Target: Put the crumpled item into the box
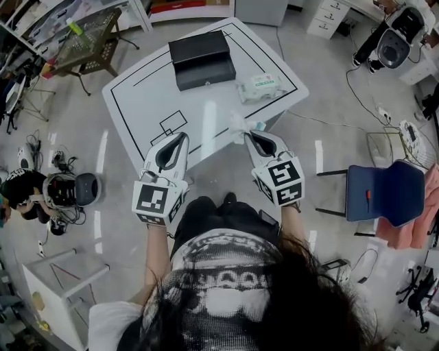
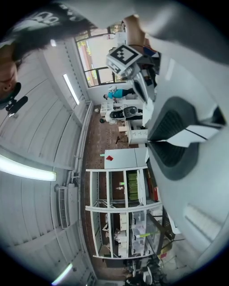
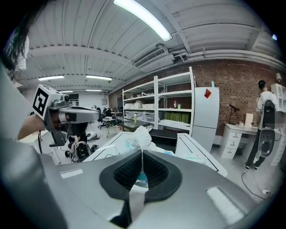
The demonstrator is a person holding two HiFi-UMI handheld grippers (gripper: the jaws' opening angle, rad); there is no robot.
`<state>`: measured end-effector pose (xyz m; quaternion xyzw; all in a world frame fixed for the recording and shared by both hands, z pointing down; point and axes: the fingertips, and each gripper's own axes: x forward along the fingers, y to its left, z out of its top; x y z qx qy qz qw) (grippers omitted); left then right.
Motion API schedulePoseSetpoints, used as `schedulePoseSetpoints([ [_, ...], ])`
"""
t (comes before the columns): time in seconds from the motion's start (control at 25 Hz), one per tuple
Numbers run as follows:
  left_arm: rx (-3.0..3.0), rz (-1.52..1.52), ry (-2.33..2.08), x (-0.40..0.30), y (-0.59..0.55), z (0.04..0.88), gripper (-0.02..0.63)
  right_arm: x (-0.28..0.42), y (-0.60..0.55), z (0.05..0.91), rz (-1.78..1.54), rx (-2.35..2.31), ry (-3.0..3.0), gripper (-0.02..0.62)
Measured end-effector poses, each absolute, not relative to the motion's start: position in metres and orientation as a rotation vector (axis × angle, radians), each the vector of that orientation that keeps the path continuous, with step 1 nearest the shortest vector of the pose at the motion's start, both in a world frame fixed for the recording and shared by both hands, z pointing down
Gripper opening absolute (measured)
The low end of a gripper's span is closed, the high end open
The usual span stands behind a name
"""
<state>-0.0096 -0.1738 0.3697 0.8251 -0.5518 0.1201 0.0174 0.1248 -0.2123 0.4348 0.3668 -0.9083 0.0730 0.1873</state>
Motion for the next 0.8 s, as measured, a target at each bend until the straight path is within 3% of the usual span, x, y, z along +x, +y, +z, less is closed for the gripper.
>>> schedulePoseSetpoints([
  [0.8, 2.511, 0.406, -1.725, -0.044, -0.233, 0.383, 0.000, 0.085, -0.315, 0.450, 0.100, 0.928, -2.504, 0.008],
])
